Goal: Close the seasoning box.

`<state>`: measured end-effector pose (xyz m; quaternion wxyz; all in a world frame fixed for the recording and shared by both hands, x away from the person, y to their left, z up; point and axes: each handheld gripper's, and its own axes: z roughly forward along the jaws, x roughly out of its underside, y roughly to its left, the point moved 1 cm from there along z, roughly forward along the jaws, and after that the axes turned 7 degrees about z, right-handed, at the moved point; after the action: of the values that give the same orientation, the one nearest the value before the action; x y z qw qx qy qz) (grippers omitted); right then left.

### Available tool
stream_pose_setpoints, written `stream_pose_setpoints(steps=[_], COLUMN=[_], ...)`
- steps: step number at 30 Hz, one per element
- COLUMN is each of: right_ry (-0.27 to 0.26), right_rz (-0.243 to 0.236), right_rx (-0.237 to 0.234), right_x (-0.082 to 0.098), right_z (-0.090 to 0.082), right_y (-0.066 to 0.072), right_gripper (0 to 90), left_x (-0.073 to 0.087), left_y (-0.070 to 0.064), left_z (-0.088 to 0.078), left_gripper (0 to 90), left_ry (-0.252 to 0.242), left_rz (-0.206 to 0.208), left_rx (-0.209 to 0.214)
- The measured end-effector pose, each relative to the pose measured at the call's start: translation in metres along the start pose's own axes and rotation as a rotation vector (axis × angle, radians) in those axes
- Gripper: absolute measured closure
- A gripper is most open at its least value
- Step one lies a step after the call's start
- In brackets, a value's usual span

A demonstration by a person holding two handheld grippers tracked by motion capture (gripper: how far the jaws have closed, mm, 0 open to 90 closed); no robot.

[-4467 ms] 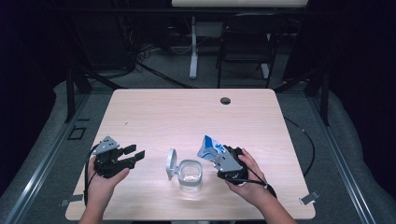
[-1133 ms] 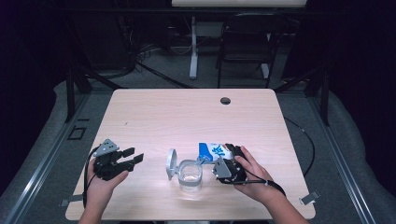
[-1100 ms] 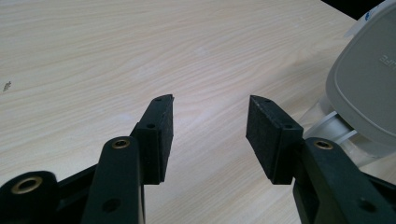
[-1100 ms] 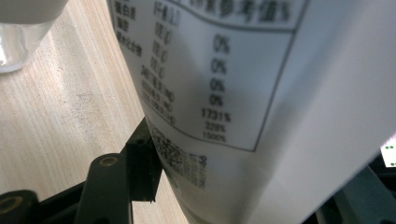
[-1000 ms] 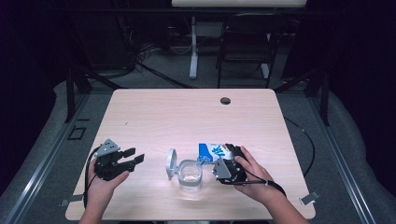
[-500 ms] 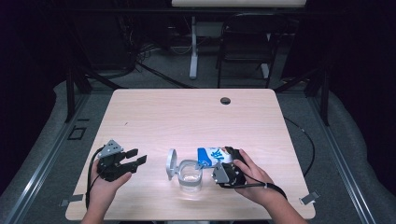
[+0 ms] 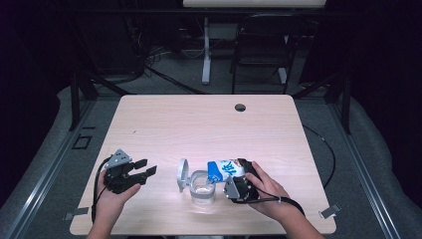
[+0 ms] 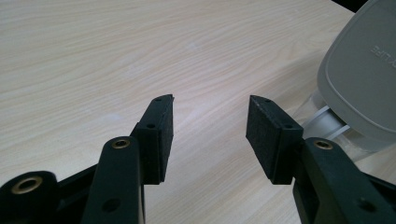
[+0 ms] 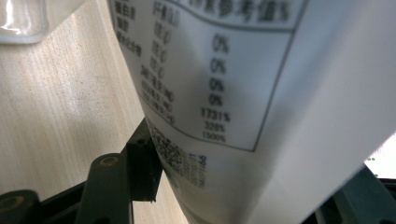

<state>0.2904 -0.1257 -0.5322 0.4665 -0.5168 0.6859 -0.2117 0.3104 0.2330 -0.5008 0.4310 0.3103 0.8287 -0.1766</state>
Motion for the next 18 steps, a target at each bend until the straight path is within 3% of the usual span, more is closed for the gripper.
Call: stream_pose_setpoints(steps=[18], right_ry=[0.004], right_rz=[-0.077], right_rx=[0.005], right_x=[-0.0076], right_z=[0.0038], right_y=[0.003], right_gripper=[41.7], left_x=[0.0005], left_y=[0.0056], left_z=[-0.0057], left_gripper=[51.9], left_ry=[-0.018], left_rz=[-0.019], left_rx=[-0.009])
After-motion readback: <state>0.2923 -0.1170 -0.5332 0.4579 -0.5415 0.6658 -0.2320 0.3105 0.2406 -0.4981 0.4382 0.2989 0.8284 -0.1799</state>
